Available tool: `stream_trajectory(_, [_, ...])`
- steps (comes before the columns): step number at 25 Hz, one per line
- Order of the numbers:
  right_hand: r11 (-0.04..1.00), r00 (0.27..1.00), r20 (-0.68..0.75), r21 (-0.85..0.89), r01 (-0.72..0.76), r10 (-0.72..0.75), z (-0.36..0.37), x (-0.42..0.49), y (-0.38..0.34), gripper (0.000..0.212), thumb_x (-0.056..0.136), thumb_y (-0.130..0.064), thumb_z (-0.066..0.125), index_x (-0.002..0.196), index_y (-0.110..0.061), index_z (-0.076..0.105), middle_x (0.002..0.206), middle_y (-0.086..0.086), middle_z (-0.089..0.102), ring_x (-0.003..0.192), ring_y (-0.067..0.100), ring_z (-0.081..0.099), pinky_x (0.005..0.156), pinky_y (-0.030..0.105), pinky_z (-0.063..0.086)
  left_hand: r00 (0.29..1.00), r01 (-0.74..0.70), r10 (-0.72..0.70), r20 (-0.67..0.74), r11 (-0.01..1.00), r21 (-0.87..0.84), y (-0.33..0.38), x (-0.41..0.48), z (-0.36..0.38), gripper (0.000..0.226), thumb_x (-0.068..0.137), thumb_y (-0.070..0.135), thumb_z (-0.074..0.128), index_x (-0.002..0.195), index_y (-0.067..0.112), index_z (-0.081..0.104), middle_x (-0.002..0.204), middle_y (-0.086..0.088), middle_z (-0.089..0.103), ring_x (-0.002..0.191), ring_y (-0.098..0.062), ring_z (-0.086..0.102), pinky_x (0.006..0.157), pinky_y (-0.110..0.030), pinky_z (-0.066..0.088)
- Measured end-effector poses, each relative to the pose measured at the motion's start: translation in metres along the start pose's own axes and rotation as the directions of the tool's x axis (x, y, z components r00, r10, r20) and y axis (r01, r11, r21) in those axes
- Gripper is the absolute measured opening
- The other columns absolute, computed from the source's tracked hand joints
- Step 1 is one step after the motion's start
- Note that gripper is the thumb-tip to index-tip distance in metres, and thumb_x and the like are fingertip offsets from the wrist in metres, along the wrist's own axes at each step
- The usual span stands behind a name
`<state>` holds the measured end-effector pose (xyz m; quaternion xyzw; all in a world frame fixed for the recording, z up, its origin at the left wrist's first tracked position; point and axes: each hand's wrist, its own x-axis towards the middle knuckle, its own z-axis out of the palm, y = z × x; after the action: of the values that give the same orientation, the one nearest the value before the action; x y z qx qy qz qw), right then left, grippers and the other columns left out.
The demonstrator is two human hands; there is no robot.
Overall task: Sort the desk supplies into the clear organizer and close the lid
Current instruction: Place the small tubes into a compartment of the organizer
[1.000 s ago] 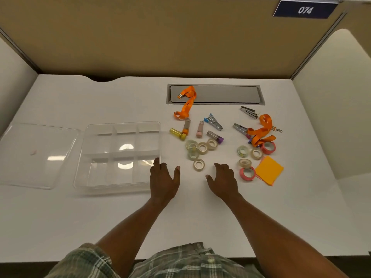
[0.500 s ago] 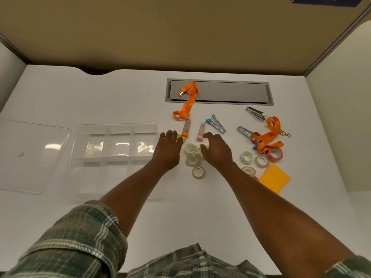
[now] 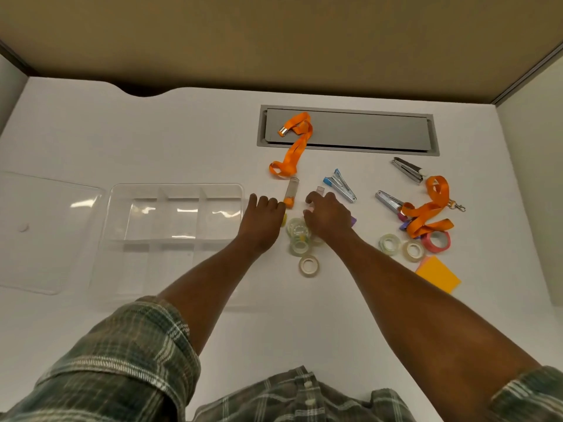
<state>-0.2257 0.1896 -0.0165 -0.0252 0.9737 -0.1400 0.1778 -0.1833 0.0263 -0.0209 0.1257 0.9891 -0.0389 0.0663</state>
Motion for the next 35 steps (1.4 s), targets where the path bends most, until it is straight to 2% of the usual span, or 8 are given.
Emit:
stream_trajectory(5, [0.974, 0.99, -0.136, 0.228, -0.013, 0.045, -0.007, -0.017, -0.003, 0.031, 0.091, -0.032, 0.065, 0.118, -0.024, 0.052, 0.112, 0.007, 0.058, 0.092, 0.022, 0.063, 0.074, 0.031, 0.054, 0.999, 0.012, -0.013, -0.037, 0.999, -0.032, 0.0, -0.008, 0.001, 0.023, 0.093, 0.01, 0.047, 0.112, 0.008, 0.059, 0.104, -0.011, 0.064, 0.1, -0.031, 0.057, 0.101, -0.046, 0.036])
stream_trajectory(9, [0.887, 0.984, -0.166, 0.461, 0.017, 0.067, -0.02, -0.038, -0.008, 0.036, 0.089, -0.012, 0.065, 0.121, -0.019, 0.048, 0.111, 0.005, 0.061, 0.092, 0.021, 0.063, 0.073, 0.026, 0.052, 0.965, 0.097, -0.176, -0.193, 0.928, -0.359, -0.004, -0.019, -0.015, 0.021, 0.088, 0.021, 0.062, 0.108, 0.014, 0.063, 0.098, -0.007, 0.067, 0.088, -0.026, 0.059, 0.08, -0.038, 0.046])
stream_trajectory(12, [0.841, 0.986, -0.148, 0.54, 0.013, 0.08, -0.026, -0.058, -0.022, 0.035, 0.088, -0.006, 0.063, 0.119, -0.015, 0.05, 0.099, 0.001, 0.061, 0.079, 0.017, 0.06, 0.061, 0.019, 0.044, 0.884, 0.175, -0.447, -0.137, 0.587, -0.79, -0.018, -0.043, -0.031, 0.03, 0.087, 0.021, 0.067, 0.116, 0.014, 0.062, 0.098, -0.006, 0.069, 0.085, -0.021, 0.062, 0.076, -0.034, 0.052])
stream_trajectory(15, [0.808, 0.978, -0.207, 0.577, 0.121, 0.0, -0.02, -0.075, -0.044, 0.027, 0.086, -0.005, 0.059, 0.111, -0.015, 0.062, 0.102, 0.002, 0.069, 0.081, 0.016, 0.059, 0.065, 0.023, 0.044, 0.811, 0.275, -0.585, 0.021, 0.348, -0.896, -0.045, -0.067, -0.034, 0.041, 0.09, 0.021, 0.062, 0.13, 0.018, 0.053, 0.089, -0.005, 0.068, 0.079, -0.021, 0.064, 0.073, -0.029, 0.052])
stream_trajectory(18, [0.802, 0.955, -0.27, 0.539, 0.257, -0.124, -0.013, -0.083, -0.076, 0.021, 0.092, -0.009, 0.057, 0.11, -0.015, 0.066, 0.106, -0.002, 0.069, 0.087, 0.012, 0.06, 0.071, 0.019, 0.043, 0.781, 0.314, -0.625, 0.01, 0.378, -0.871, -0.073, -0.088, -0.026, 0.044, 0.092, 0.018, 0.058, 0.135, 0.018, 0.05, 0.098, -0.005, 0.066, 0.085, -0.02, 0.062, 0.075, -0.026, 0.045])
stream_trajectory(22, [0.818, 0.965, -0.136, 0.512, 0.261, -0.223, -0.009, -0.08, -0.127, 0.033, 0.097, -0.025, 0.06, 0.126, -0.015, 0.048, 0.096, -0.002, 0.062, 0.082, 0.013, 0.06, 0.06, 0.015, 0.042, 0.805, 0.343, -0.593, 0.007, 0.456, -0.821, -0.094, -0.098, -0.022, 0.038, 0.088, 0.014, 0.063, 0.126, 0.014, 0.056, 0.108, -0.013, 0.064, 0.095, -0.028, 0.063, 0.081, -0.031, 0.049])
stream_trajectory(26, [0.908, 0.941, -0.094, 0.246, 0.339, -0.326, 0.001, -0.061, -0.155, 0.032, 0.093, -0.037, 0.065, 0.114, -0.016, 0.052, 0.098, 0.004, 0.07, 0.086, 0.022, 0.064, 0.057, 0.023, 0.038, 0.845, 0.368, -0.534, 0.026, 0.546, -0.753, -0.104, -0.094, -0.022, 0.041, 0.087, 0.014, 0.066, 0.127, 0.013, 0.057, 0.11, -0.016, 0.062, 0.099, -0.031, 0.061, 0.083, -0.035, 0.048])
stream_trajectory(35, [0.952, 0.943, -0.13, -0.007, 0.307, -0.305, 0.017, -0.037, -0.163, 0.029, 0.095, -0.04, 0.06, 0.114, -0.018, 0.062, 0.104, 0.007, 0.07, 0.094, 0.026, 0.064, 0.067, 0.03, 0.045, 0.888, 0.352, -0.458, 0.044, 0.615, -0.705, -0.104, -0.074, -0.008, 0.038, 0.088, 0.011, 0.063, 0.126, 0.011, 0.057, 0.107, -0.018, 0.06, 0.097, -0.033, 0.061, 0.079, -0.036, 0.047])
